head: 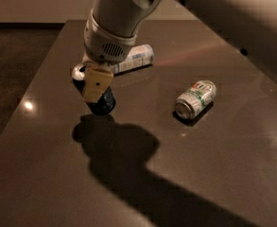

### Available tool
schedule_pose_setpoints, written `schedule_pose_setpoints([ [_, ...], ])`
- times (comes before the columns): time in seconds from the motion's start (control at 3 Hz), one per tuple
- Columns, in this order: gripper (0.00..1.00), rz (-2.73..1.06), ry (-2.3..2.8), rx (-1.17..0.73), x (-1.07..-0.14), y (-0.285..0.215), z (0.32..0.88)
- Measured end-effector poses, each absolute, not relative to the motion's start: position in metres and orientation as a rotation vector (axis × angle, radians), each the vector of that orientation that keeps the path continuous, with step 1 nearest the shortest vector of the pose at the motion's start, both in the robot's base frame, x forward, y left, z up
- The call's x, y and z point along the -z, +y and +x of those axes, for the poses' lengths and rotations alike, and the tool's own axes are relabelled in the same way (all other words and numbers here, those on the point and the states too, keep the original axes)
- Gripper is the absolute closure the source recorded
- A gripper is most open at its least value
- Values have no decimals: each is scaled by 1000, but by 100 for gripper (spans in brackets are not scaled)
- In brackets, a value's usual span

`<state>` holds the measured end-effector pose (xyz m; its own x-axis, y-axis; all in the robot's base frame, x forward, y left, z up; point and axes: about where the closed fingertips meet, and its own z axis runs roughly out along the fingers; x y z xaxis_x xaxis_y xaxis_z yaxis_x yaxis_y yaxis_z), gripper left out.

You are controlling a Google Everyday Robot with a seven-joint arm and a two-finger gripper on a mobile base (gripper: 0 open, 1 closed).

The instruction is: Knock pepsi can over

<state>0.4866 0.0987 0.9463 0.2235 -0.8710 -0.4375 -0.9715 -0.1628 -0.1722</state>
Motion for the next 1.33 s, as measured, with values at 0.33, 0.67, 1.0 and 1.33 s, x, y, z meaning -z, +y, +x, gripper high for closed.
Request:
schedule_pose_setpoints([
  [0.33, 100, -2268, 1724, -190, -942, 67, 483],
  [0.67, 100, -2392, 1756, -92, -928, 44, 488],
  [1.0, 100, -2440, 1795, -42, -915, 35, 503],
  [1.33, 85, -2456, 1828, -15, -907, 31, 517],
])
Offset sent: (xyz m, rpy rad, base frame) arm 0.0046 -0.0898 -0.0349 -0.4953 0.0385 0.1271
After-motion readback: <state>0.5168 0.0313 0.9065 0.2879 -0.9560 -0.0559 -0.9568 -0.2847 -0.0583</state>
